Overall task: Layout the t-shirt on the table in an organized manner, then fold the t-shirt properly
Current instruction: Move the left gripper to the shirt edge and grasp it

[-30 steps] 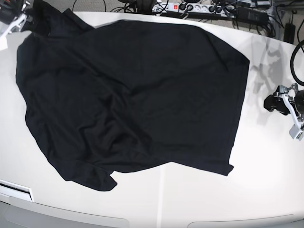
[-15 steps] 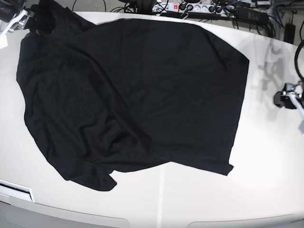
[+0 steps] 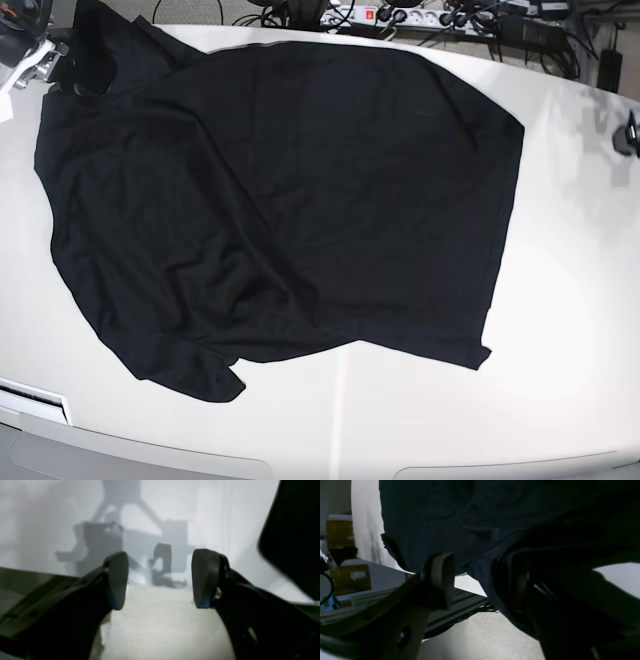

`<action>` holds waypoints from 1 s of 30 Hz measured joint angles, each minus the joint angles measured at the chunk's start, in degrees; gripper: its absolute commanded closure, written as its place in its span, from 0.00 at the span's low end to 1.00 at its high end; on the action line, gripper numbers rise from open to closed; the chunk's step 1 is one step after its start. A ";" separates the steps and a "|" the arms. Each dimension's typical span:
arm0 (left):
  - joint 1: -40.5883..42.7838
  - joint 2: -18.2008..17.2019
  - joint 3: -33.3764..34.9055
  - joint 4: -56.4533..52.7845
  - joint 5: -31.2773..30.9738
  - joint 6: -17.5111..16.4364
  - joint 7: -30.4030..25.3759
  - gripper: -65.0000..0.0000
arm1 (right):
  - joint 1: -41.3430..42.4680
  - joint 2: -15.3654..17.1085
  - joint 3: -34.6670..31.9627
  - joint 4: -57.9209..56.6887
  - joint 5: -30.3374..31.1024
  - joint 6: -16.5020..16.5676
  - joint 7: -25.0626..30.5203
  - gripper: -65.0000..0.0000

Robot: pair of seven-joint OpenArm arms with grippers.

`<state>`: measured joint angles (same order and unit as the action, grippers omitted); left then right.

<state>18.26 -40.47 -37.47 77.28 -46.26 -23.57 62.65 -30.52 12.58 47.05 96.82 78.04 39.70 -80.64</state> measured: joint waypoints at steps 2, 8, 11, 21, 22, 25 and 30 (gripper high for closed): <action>0.11 1.31 -0.04 -0.52 -0.48 -1.36 0.09 0.55 | 0.90 0.04 0.00 0.00 0.02 0.00 0.02 0.44; 0.00 6.16 -0.04 -0.96 -10.75 -9.55 5.79 0.58 | 0.85 0.07 0.00 0.00 3.04 -0.02 0.00 0.44; -0.48 6.47 -0.04 -0.87 -21.64 -16.15 12.92 0.58 | 0.92 0.09 0.00 0.00 5.68 0.00 0.04 0.44; -2.19 5.97 4.66 -0.22 -25.53 -16.13 12.92 0.58 | 0.87 0.07 0.00 0.00 5.35 0.00 0.00 0.44; -2.95 5.99 6.54 -0.22 -23.85 -16.13 13.00 0.58 | 0.90 0.02 0.00 0.00 5.35 -0.02 0.00 0.44; -6.03 5.79 12.46 -0.22 -18.47 -16.15 11.04 0.56 | 0.87 0.00 0.00 0.00 5.33 0.00 0.00 0.44; -11.65 5.22 18.71 -0.22 -13.25 -16.06 7.50 0.56 | 0.87 -0.17 0.00 0.00 5.35 0.00 0.02 0.44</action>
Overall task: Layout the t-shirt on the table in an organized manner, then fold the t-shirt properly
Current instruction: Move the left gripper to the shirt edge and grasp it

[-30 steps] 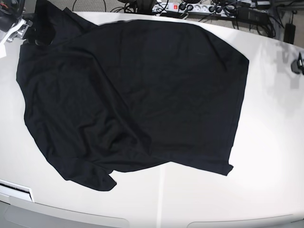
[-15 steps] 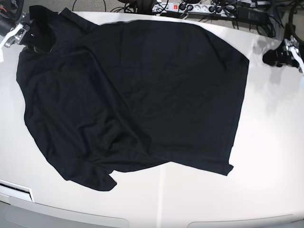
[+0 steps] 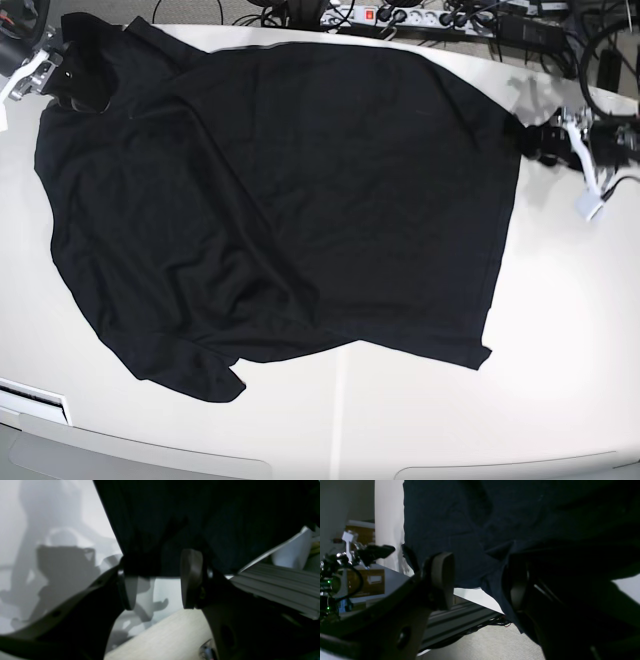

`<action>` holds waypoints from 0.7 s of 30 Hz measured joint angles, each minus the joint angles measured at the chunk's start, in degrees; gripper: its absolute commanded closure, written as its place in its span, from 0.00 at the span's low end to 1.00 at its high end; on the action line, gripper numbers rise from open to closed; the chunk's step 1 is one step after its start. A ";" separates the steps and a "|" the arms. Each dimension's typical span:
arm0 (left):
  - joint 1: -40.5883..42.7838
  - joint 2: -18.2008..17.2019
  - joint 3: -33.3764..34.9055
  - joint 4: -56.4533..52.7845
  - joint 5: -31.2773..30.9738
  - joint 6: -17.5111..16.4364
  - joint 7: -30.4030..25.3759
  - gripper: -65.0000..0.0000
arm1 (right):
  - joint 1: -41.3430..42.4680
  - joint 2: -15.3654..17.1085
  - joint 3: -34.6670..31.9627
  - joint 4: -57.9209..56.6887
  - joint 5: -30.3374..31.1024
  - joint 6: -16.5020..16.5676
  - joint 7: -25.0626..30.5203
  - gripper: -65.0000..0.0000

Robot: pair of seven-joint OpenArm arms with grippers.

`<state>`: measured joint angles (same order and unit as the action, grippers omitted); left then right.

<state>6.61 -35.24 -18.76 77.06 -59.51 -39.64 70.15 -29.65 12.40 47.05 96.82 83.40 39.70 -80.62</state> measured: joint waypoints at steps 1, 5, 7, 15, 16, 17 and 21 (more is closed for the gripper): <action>-0.66 0.00 0.94 0.00 -0.07 0.00 0.52 0.56 | -0.02 -0.07 0.00 0.00 0.00 0.00 0.00 0.44; -3.37 -0.17 6.56 0.00 -0.37 -0.04 3.26 0.56 | 0.00 -0.04 0.00 0.00 0.00 0.00 0.00 0.44; -4.46 -0.46 9.60 0.00 -0.57 -0.04 3.39 0.56 | -0.04 -0.07 0.00 0.00 0.00 0.00 0.00 0.44; -4.74 -0.98 16.83 0.04 4.50 -0.02 1.64 0.56 | -0.02 -0.07 0.00 0.00 0.00 0.00 0.00 0.44; -4.87 -0.98 17.62 0.04 4.46 -0.04 1.66 0.57 | -0.02 -0.07 0.00 0.00 0.00 0.00 0.00 0.44; -5.03 -0.96 18.29 0.04 4.48 -0.04 1.66 0.61 | -0.02 -0.07 0.00 0.00 0.00 0.00 0.00 0.44; -5.11 -0.96 19.08 0.04 4.50 -0.09 1.79 1.00 | -0.02 -0.04 0.00 0.00 0.00 0.00 0.00 0.44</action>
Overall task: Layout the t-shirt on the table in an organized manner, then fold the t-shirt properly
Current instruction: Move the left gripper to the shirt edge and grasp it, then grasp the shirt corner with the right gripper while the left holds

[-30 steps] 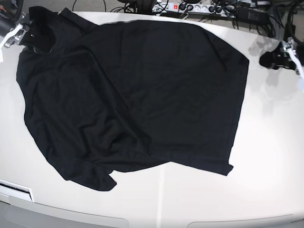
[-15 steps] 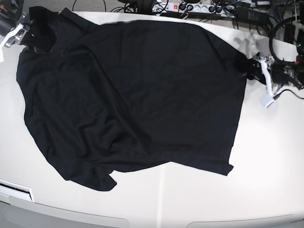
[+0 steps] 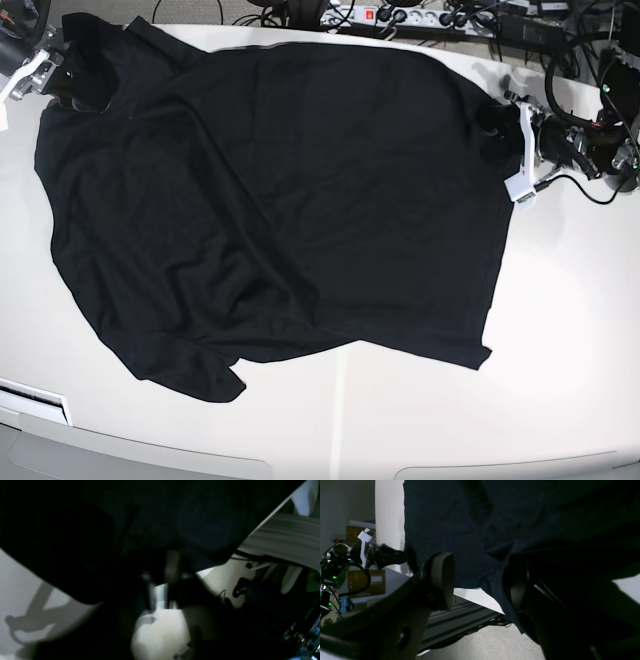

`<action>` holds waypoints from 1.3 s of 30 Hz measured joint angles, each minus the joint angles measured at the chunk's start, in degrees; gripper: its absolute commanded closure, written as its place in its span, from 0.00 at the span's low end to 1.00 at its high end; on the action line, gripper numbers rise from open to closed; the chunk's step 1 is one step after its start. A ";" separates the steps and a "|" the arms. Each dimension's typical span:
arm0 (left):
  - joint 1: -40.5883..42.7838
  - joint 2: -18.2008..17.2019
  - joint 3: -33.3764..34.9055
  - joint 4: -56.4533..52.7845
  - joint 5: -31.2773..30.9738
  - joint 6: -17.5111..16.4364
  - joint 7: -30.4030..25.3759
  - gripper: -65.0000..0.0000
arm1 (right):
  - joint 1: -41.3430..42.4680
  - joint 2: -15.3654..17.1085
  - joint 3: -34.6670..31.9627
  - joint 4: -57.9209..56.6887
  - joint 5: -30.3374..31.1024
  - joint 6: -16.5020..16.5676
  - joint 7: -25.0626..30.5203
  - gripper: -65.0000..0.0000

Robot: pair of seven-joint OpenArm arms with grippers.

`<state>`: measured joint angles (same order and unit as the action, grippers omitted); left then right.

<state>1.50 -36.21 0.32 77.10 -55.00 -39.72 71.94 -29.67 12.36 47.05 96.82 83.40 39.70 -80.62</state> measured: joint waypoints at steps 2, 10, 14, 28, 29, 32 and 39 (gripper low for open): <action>-1.11 -0.17 0.00 -0.02 -0.09 0.02 0.44 1.00 | 0.00 0.00 0.00 0.00 0.00 -0.02 0.00 0.44; -7.28 -5.86 -0.31 0.04 -16.39 0.04 1.29 1.00 | 0.02 -0.02 0.00 0.00 0.00 0.00 0.00 0.44; -7.54 -6.64 -0.33 0.07 -23.30 0.02 7.15 1.00 | 0.00 -0.02 0.00 0.07 0.00 0.00 0.00 0.44; -7.06 -6.45 -0.26 0.07 -28.61 0.02 8.66 1.00 | -4.55 -0.42 3.56 11.10 -2.54 0.00 0.28 0.44; -7.04 -6.47 -0.26 0.07 -28.61 0.02 8.66 1.00 | -4.35 -0.96 3.93 11.19 -7.13 0.02 0.46 0.44; -7.04 -6.49 -0.26 0.07 -28.61 0.00 8.63 1.00 | -5.81 -3.04 3.98 11.08 -16.87 -1.05 2.73 0.44; -6.75 -6.49 -0.26 0.07 -28.63 0.02 8.63 1.00 | -6.67 -4.61 3.89 11.08 -26.27 -4.70 12.63 0.44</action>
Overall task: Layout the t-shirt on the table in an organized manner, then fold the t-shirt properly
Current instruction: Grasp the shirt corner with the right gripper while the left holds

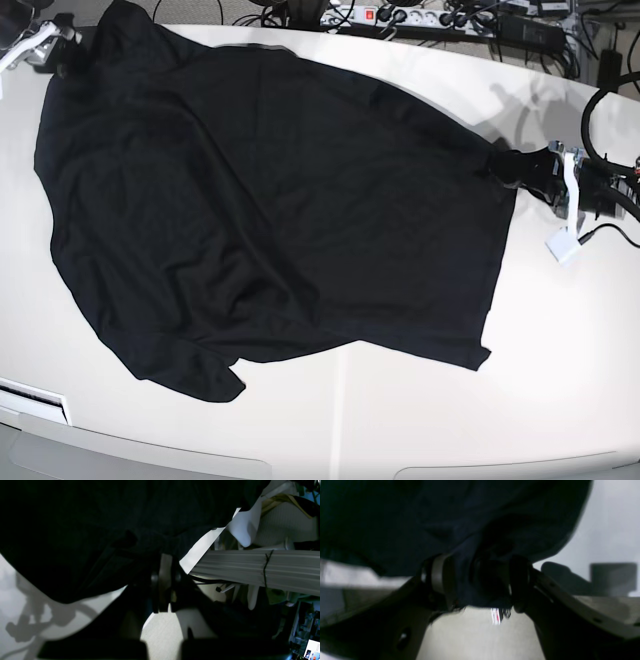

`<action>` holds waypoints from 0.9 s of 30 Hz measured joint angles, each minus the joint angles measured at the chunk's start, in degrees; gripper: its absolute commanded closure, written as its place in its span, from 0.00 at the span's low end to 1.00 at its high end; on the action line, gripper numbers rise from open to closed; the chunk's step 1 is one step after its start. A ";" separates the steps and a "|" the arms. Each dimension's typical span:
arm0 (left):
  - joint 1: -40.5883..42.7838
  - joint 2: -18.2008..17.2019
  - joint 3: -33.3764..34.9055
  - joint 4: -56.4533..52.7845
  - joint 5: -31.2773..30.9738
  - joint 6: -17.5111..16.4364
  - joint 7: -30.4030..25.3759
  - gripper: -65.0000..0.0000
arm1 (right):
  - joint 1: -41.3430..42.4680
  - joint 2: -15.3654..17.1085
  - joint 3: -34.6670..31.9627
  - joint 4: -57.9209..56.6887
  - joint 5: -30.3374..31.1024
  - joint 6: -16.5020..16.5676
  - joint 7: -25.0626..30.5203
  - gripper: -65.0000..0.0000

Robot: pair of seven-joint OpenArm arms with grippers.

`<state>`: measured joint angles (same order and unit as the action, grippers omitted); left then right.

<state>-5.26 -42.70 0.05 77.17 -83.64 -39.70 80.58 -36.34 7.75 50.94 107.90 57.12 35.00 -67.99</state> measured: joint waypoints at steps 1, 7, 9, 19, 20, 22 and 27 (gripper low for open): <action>0.00 0.00 0.00 0.00 0.00 0.00 -0.02 1.00 | 0.00 0.02 0.02 0.00 -1.90 -1.14 1.11 0.44; 0.00 -0.02 0.00 0.00 0.02 0.00 0.02 1.00 | 0.42 0.00 0.00 -1.70 -4.11 -4.63 5.90 0.37; 0.00 -0.02 0.00 0.00 0.02 0.00 0.02 1.00 | 1.29 0.00 0.02 -4.22 -4.31 -4.61 6.10 0.37; 0.74 0.00 0.00 0.00 0.00 0.00 0.00 1.00 | 7.13 0.90 1.09 -19.41 -5.75 -2.40 6.08 0.37; 0.63 0.00 0.00 0.00 0.00 0.00 -0.02 1.00 | 7.58 1.46 1.57 -19.98 -5.75 -2.40 6.10 0.37; 0.66 -0.02 -0.02 0.00 0.02 0.00 -0.13 1.00 | 7.98 2.43 2.56 -20.90 -5.68 -2.40 7.43 0.37; 0.66 0.00 0.00 0.00 0.02 0.00 0.00 1.00 | 7.67 3.26 5.49 -22.82 -2.99 -2.43 7.28 0.37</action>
<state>-4.60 -42.70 0.05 77.17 -83.61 -39.70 80.58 -28.67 11.00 56.42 85.08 54.13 32.58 -60.71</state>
